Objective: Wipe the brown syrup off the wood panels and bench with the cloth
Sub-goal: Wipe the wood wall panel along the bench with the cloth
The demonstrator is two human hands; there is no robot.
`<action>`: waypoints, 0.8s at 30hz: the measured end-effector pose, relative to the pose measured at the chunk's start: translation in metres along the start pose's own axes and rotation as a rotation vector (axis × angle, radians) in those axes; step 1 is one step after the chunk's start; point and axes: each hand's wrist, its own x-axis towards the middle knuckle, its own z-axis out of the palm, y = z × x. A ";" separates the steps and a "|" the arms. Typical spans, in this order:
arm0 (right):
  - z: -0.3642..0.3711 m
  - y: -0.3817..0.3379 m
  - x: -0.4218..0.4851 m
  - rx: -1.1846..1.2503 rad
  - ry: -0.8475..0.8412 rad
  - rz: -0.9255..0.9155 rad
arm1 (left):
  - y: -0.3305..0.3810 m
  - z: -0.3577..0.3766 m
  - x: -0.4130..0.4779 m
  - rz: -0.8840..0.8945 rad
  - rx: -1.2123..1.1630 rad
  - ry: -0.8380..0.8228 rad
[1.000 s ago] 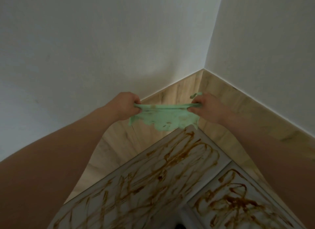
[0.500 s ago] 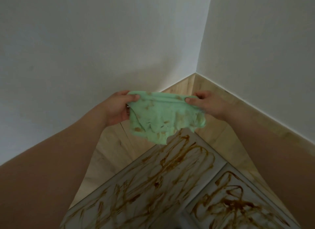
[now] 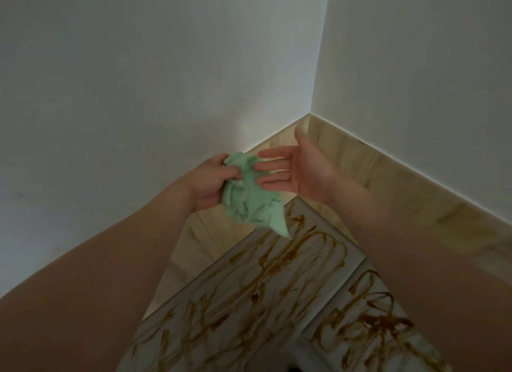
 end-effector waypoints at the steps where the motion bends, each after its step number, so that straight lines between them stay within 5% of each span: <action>1: -0.005 0.006 0.000 -0.003 0.078 -0.022 | -0.001 -0.003 0.001 0.005 0.030 0.042; 7: 0.006 0.077 0.018 -0.238 0.199 -0.068 | 0.012 -0.005 0.000 -0.054 0.108 0.054; 15: 0.049 0.185 0.061 0.669 0.103 0.034 | -0.003 0.021 -0.002 -0.364 0.267 -0.098; 17: 0.045 0.208 0.068 0.804 0.150 0.065 | -0.002 0.007 0.003 -0.266 0.539 -0.002; 21: 0.036 0.230 0.099 0.923 0.358 0.056 | 0.003 -0.051 0.015 0.148 1.494 0.080; 24: 0.029 0.215 0.148 0.880 0.495 0.012 | -0.003 -0.091 0.012 0.540 1.851 0.066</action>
